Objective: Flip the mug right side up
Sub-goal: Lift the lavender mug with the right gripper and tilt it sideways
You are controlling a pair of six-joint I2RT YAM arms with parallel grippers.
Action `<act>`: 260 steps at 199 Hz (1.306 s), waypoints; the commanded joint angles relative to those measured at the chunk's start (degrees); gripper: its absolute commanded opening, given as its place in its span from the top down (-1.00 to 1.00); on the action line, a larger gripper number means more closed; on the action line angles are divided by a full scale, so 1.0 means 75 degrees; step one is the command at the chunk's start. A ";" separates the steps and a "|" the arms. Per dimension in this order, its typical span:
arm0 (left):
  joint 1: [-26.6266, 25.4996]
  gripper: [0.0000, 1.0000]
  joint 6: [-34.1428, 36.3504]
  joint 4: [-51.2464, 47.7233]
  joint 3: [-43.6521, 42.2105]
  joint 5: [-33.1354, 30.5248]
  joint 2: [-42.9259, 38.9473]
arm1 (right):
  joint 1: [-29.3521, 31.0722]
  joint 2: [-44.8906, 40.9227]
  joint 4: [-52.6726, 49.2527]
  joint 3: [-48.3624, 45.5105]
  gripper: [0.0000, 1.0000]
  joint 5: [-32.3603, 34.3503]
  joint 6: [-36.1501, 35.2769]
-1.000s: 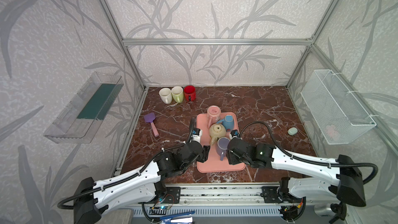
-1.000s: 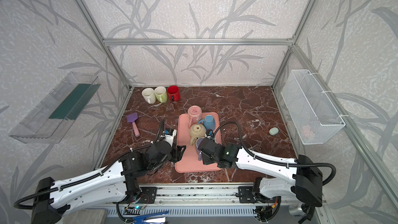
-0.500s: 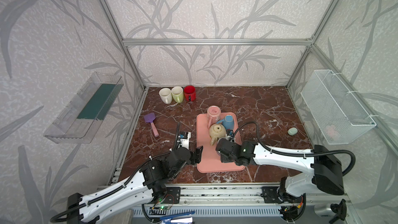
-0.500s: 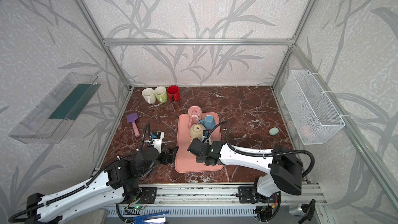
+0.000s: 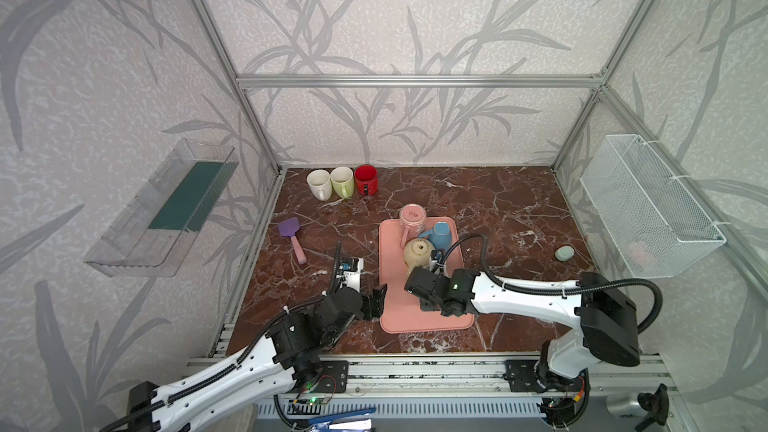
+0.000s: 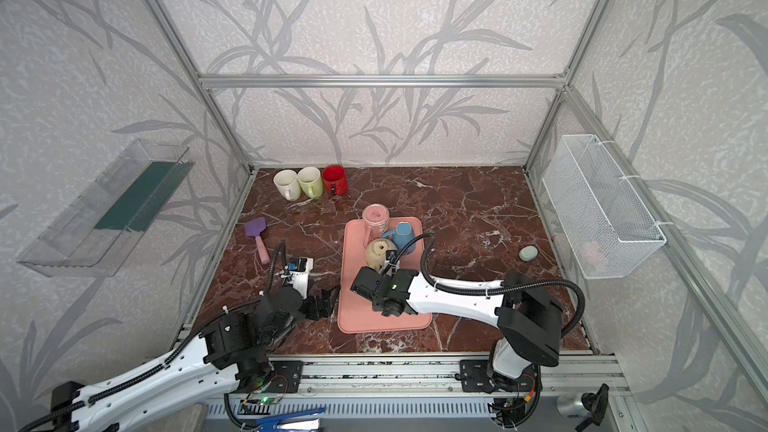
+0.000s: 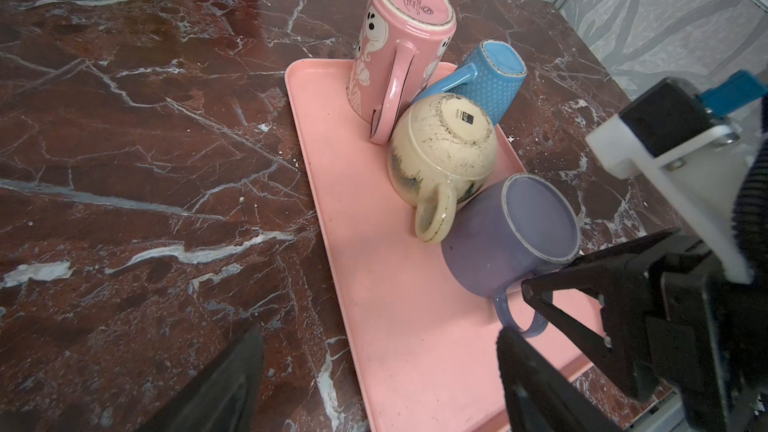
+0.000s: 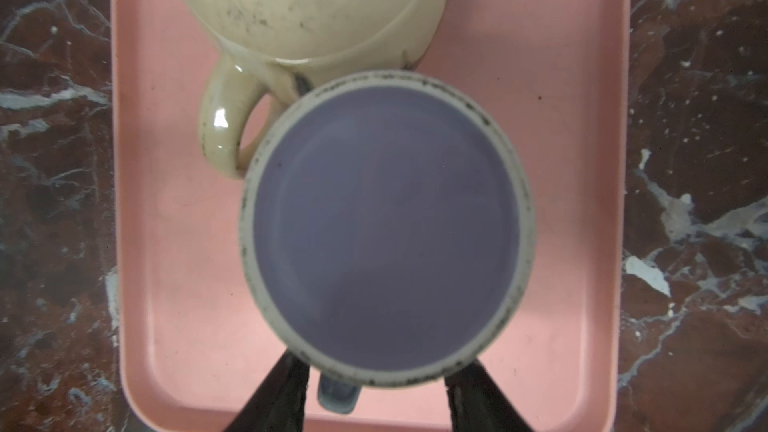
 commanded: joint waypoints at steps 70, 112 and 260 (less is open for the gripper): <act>0.0217 -0.71 0.0080 0.0138 -0.0228 0.0319 0.0041 | 0.0018 0.0300 -0.0589 0.0185 0.22 0.0574 0.0262; 0.0243 -0.70 0.0018 0.0208 -0.0277 0.0407 0.0046 | -0.0117 0.0308 -0.0502 0.0127 0.49 0.0354 -0.0030; 0.0342 -0.67 -0.0043 0.0063 -0.0005 0.0509 0.0362 | -0.0385 -0.0016 -0.0239 -0.0230 1.00 -0.0176 -0.0568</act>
